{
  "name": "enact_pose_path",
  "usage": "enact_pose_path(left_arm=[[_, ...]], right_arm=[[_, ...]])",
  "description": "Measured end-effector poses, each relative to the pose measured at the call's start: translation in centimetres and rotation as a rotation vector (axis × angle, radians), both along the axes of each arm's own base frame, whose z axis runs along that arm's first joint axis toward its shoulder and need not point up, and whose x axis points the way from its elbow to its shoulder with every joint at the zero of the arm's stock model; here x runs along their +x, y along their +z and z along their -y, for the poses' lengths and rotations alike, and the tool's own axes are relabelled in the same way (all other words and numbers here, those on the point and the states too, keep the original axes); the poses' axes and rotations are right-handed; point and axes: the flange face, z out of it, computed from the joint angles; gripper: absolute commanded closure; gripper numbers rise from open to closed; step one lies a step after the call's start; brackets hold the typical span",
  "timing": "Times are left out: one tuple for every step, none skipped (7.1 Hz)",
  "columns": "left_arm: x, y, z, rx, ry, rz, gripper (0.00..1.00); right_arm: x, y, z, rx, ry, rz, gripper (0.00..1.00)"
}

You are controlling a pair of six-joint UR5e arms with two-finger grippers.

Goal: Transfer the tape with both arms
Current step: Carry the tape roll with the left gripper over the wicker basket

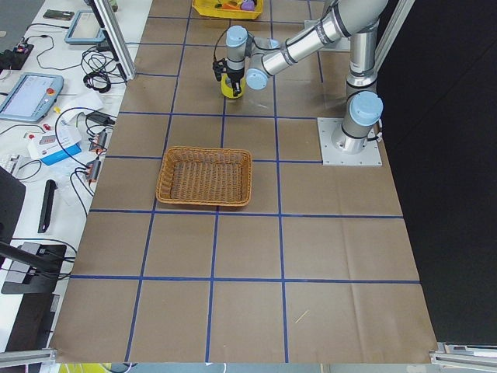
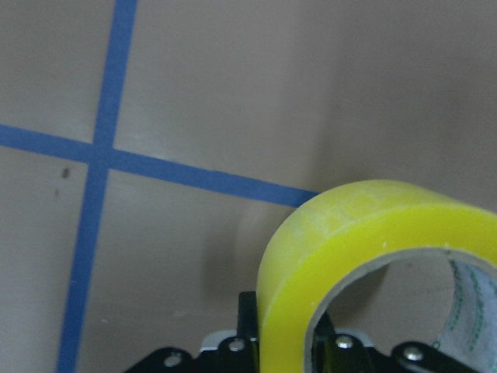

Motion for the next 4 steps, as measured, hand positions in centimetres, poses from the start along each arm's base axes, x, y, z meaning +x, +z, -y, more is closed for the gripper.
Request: enact_pose_path(left_arm=[[6.2,2.3,1.6,-0.031,-0.031,0.014,0.95],[13.5,4.2,3.2,-0.062,-0.094,0.04,0.95],[21.2,6.0,4.3,-0.081,-0.188,0.081,0.94],[28.7,7.1,5.1,-0.085,-0.278,0.124,0.85]], right_arm=[[0.2,-0.2,-0.2,0.005,0.006,-0.002,0.0],[0.4,-0.3,-0.3,0.008,0.008,-0.001,0.0],[0.4,-0.3,-0.4,0.008,0.009,0.0,0.0],[0.5,-0.4,-0.4,0.009,0.01,0.001,0.0]])
